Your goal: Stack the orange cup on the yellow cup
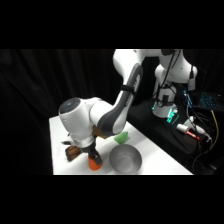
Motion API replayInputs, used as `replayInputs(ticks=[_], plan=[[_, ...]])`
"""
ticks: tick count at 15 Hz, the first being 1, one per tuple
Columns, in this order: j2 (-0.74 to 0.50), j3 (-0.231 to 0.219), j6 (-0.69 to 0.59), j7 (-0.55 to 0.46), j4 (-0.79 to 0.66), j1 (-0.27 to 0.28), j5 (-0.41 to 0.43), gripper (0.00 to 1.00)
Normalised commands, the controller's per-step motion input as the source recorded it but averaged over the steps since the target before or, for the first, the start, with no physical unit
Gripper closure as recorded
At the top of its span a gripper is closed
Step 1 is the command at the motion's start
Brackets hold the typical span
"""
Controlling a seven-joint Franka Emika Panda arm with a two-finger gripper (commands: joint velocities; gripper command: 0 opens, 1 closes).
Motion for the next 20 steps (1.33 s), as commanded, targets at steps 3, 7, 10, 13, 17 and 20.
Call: replayInputs(ticks=[3, 7, 10, 13, 17, 20], plan=[[0.10, 0.049, -0.08, -0.14, 0.22, -0.045, 0.061, 0.43], [0.03, 0.022, -0.15, -0.09, 0.11, -0.024, 0.044, 0.50], [-0.19, -0.034, -0.24, 0.00, -0.08, 0.017, -0.007, 0.50], [-0.44, -0.063, -0.25, 0.07, -0.26, 0.044, -0.052, 0.50], [-0.58, -0.053, -0.14, 0.08, -0.40, 0.038, -0.088, 0.50], [-0.51, -0.032, -0.08, 0.05, -0.40, -0.017, -0.070, 0.50]])
